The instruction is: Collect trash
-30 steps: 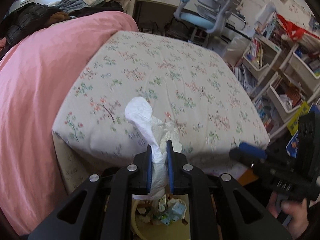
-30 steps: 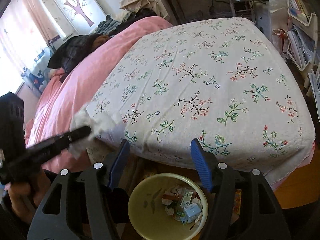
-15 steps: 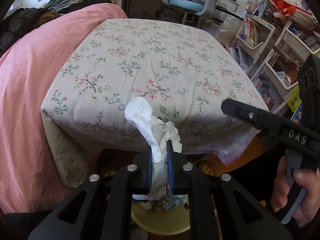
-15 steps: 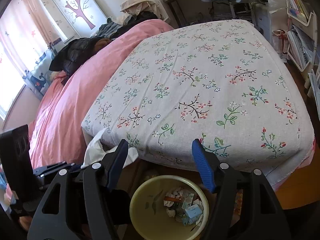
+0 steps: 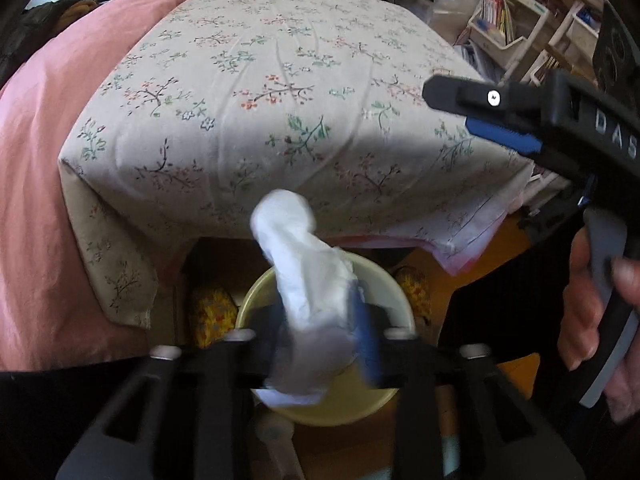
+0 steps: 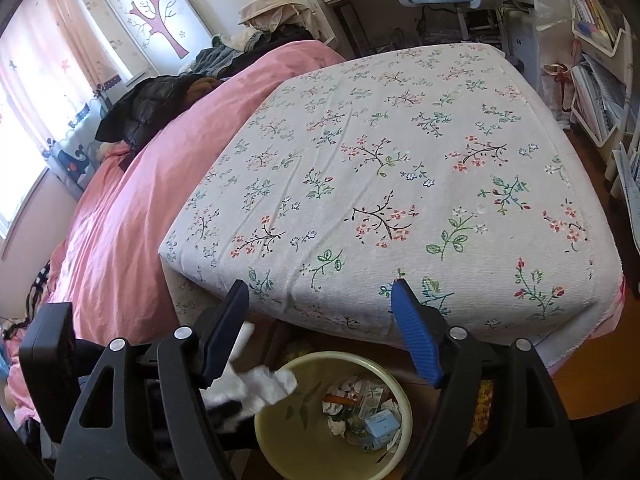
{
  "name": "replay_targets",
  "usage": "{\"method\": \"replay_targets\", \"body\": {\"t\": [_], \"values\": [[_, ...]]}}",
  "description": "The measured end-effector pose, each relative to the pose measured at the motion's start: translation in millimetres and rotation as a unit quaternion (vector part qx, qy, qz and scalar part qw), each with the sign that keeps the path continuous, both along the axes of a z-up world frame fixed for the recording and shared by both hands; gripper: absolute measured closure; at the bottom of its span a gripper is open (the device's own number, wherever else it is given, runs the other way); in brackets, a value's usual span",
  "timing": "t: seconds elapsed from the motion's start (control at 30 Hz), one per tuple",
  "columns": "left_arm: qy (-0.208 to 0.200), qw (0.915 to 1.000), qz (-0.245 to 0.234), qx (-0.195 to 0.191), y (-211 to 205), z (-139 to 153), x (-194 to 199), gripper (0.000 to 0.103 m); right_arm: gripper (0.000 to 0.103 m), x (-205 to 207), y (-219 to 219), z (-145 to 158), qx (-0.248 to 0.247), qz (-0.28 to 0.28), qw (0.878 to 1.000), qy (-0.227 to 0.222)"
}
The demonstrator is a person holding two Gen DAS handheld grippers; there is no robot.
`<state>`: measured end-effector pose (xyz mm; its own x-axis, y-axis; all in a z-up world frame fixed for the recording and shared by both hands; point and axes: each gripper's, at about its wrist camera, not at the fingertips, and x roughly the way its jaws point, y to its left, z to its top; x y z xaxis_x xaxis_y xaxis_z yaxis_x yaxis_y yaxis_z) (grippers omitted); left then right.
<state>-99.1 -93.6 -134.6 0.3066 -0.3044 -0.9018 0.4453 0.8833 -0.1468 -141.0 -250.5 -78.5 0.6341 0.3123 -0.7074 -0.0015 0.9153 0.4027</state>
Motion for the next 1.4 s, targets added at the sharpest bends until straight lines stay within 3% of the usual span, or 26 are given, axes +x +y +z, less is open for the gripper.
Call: {"method": "replay_targets", "body": {"t": [0.03, 0.17, 0.3, 0.47, 0.67, 0.8, 0.87, 0.97, 1.07, 1.4], "values": [[-0.006, 1.0000, 0.002, 0.000, 1, 2, -1, 0.045, 0.031, 0, 0, 0, -0.002, -0.001, 1.000, 0.000], [-0.019, 0.9995, 0.023, -0.009, 10, 11, 1, 0.041, 0.026, -2, -1, 4, -0.017, -0.009, 1.000, -0.003], [-0.081, 0.9943, 0.061, -0.033, 22, 36, -1, 0.029, 0.024, -7, 2, 16, -0.042, -0.024, 0.999, -0.026], [-0.177, 0.9766, 0.106, -0.061, 36, 77, 3, 0.017, 0.018, -16, 10, 53, -0.089, -0.038, 0.990, -0.104], [-0.268, 0.9520, 0.125, -0.079, 33, 129, 30, 0.008, 0.011, -3, 12, 129, -0.136, -0.055, 0.963, -0.225], [-0.309, 0.9379, 0.136, -0.081, 26, 146, 61, 0.008, 0.008, 13, 6, 146, -0.163, -0.073, 0.949, -0.260], [-0.308, 0.9367, 0.146, -0.079, 26, 144, 75, 0.008, 0.008, 22, 2, 138, -0.173, -0.083, 0.947, -0.258], [-0.297, 0.9381, 0.163, -0.073, 29, 136, 92, 0.008, 0.008, 42, -7, 121, -0.153, -0.098, 0.961, -0.207], [-0.281, 0.9414, 0.170, -0.076, 29, 135, 101, 0.008, 0.008, 48, -10, 121, -0.145, -0.103, 0.961, -0.213], [-0.291, 0.9452, 0.142, -0.041, 6, 137, 117, 0.008, 0.008, 82, -7, 110, -0.147, -0.091, 0.965, -0.196]]}}
